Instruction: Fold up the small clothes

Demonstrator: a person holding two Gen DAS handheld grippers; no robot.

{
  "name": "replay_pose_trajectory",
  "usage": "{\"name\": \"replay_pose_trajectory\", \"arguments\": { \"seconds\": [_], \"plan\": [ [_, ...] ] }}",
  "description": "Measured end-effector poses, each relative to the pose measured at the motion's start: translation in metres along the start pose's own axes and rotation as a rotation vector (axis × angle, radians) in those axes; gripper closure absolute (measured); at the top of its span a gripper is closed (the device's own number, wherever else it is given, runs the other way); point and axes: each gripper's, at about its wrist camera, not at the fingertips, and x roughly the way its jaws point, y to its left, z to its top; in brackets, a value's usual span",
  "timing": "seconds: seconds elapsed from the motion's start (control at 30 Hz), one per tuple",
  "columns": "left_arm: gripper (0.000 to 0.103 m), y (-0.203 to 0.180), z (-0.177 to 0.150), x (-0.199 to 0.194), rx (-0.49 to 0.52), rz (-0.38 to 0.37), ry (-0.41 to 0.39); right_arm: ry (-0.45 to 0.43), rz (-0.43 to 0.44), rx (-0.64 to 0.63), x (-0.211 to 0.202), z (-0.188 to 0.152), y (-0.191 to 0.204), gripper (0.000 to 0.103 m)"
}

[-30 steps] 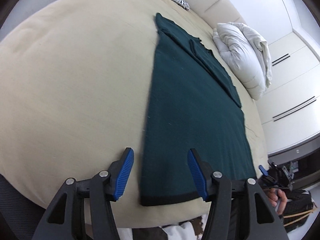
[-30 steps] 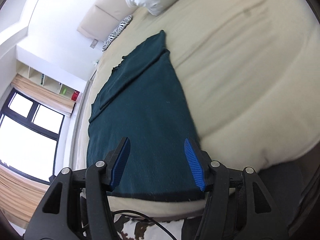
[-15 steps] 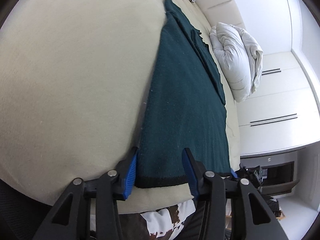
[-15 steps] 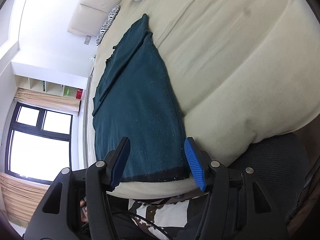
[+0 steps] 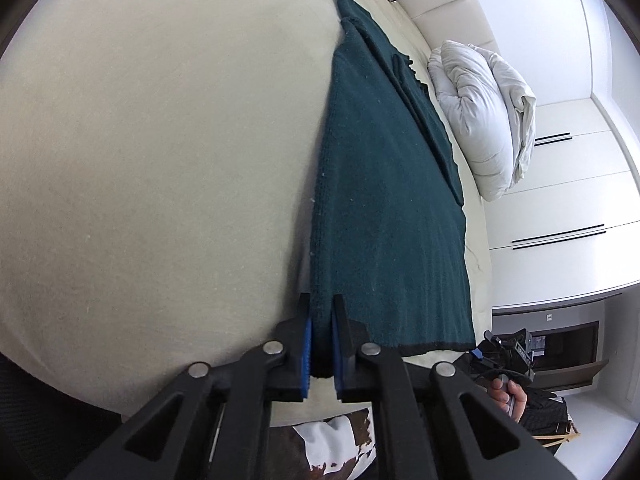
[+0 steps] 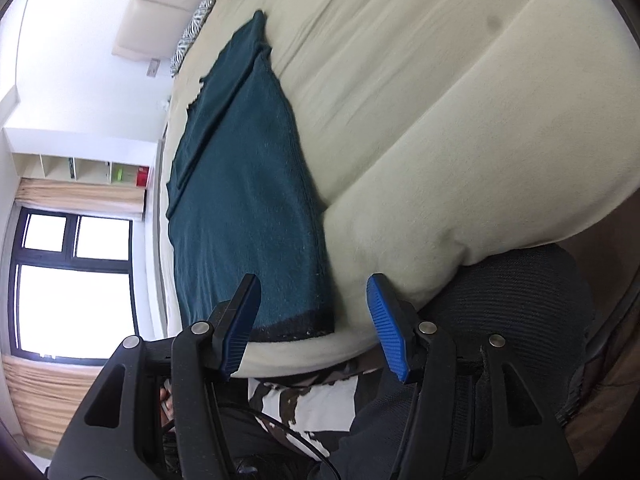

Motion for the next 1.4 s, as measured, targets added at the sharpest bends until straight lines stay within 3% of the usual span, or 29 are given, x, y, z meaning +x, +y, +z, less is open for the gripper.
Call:
{"name": "replay_pose_trajectory", "arguments": {
  "seconds": [0.2, 0.27, 0.43, 0.53, 1.0, 1.4],
  "plan": [
    [0.095, 0.001, -0.001, -0.001, 0.005, 0.005, -0.003, 0.05, 0.016, -0.008, 0.012, 0.005, 0.006, 0.049],
    [0.096, 0.0, -0.001, -0.001, 0.008, 0.009, -0.004, 0.061, 0.016, -0.016, 0.016, 0.006, 0.007, 0.054],
    [0.097, -0.003, -0.001, -0.002, 0.026, 0.022, -0.019, 0.084, 0.016, -0.013, 0.026, 0.005, 0.005, 0.084],
    [0.097, -0.005, -0.002, -0.005, 0.031, 0.03, -0.037, 0.088, 0.012, -0.033, 0.029, 0.001, 0.006, 0.095],
    [0.097, -0.04, 0.008, -0.043, 0.064, -0.096, -0.173, -0.064, 0.089, -0.135, -0.003, -0.001, 0.047, 0.098],
    [0.097, -0.054, 0.054, -0.063, 0.009, -0.226, -0.258, -0.196, 0.216, -0.163, -0.024, 0.049, 0.1, 0.098]
  ]
}}
